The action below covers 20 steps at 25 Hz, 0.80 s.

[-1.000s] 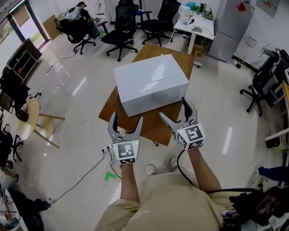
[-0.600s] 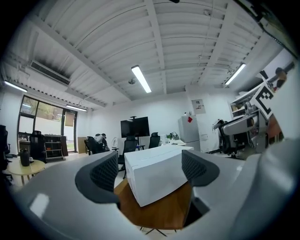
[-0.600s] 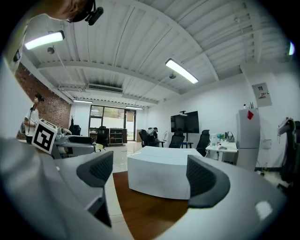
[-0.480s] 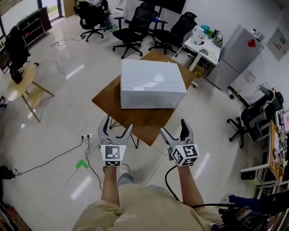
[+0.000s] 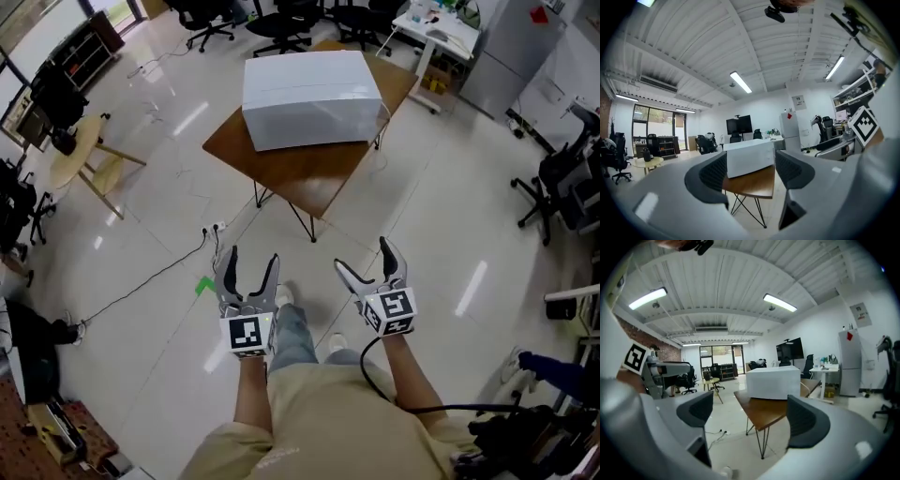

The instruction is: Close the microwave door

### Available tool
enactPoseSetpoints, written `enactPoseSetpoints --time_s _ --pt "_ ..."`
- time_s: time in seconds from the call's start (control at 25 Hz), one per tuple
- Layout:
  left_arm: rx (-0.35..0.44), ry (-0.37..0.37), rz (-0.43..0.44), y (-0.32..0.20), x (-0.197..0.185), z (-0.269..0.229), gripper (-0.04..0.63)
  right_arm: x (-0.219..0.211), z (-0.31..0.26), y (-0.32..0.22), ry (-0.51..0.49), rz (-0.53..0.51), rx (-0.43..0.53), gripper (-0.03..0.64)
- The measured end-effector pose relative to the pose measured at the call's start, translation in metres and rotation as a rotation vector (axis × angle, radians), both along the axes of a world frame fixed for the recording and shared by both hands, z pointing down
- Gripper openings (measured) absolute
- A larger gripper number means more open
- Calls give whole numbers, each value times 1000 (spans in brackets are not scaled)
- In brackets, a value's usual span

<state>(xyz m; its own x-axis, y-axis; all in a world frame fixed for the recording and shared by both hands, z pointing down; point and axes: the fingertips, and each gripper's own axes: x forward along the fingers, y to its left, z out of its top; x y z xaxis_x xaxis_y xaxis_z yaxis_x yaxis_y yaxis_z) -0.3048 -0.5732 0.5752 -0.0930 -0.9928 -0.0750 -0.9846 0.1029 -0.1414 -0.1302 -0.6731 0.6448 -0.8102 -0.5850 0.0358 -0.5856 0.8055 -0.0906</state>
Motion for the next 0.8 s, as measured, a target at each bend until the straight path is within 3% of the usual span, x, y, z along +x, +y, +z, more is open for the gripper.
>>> enactPoseSetpoints --time_s 0.08,0.16,0.28,0.44,0.6,0.72,0.8 --pt "-13 31 7 -13 47 -5 328 52 -16 -13 16 28 21 479" --pt "10 53 26 -5 84 -21 328 91 -48 -5 -33 51 68 479" --pt "113 3 88 7 119 -69 328 126 -108 12 -112 96 162 479" --pt "157 -57 114 39 156 -96 328 166 -137 41 -165 146 217 479" --pt "186 -71 119 59 153 -104 328 148 -145 54 -180 144 252 476" --pt "127 -79 105 76 138 -92 328 120 -149 73 -184 119 275 459" --pt "159 -87 109 85 129 -87 328 109 -152 87 -191 109 291 456"
